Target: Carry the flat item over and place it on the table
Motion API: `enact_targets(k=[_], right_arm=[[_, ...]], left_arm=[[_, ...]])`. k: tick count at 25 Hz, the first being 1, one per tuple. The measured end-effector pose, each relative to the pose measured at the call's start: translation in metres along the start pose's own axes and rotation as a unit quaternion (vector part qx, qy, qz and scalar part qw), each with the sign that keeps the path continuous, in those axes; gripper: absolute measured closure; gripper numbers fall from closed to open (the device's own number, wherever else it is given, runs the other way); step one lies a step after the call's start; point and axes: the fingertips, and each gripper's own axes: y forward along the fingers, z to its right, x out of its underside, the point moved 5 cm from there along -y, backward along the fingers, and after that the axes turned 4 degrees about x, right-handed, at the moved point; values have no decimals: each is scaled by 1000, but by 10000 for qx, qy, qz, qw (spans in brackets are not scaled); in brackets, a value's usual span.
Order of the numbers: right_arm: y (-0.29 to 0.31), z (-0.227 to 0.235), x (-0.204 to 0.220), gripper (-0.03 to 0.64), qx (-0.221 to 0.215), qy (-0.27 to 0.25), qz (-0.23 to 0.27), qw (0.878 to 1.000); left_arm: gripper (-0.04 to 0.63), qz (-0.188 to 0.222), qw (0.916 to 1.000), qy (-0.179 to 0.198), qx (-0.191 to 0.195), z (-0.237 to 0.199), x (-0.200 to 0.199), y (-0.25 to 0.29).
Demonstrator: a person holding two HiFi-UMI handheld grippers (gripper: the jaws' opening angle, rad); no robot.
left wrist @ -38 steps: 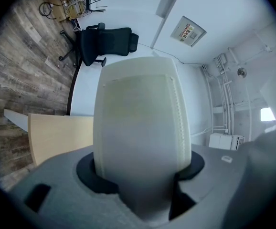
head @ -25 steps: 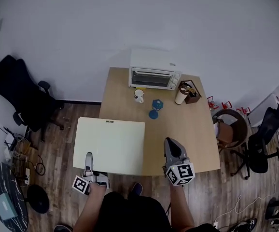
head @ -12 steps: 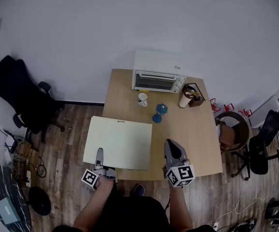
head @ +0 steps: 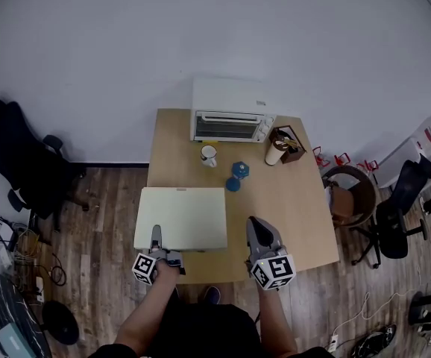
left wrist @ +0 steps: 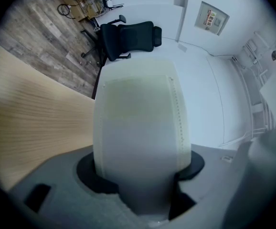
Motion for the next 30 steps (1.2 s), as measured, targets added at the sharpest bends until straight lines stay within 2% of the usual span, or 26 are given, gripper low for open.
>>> enact_targets(k=[5,8,13,21,25,30], right_arm=[[4,-2,1,618,-1,-26,-75,10000],[3,-3,4,618,-5,-11,-120,9999],[3,0,6,618,34,-2,-185,9998],[2,2,11,618,35,17,-266,9996],[5,3,11,618,30,17,-281,9996],[7,2,10,618,12,21,-293,9996]], left_arm=[[314,-10,9978,365,-547,-34,2,22],[314,-41,9967,382,-719,-45,7,32],[314,-2,9959,337,-838,-56,11,45],[314,-137,9922,594,-1084,-73,11,50],[314,-22,9922,452,-1158,-78,11,52],[310,-19,9919,475,-1180,-77,10,58]])
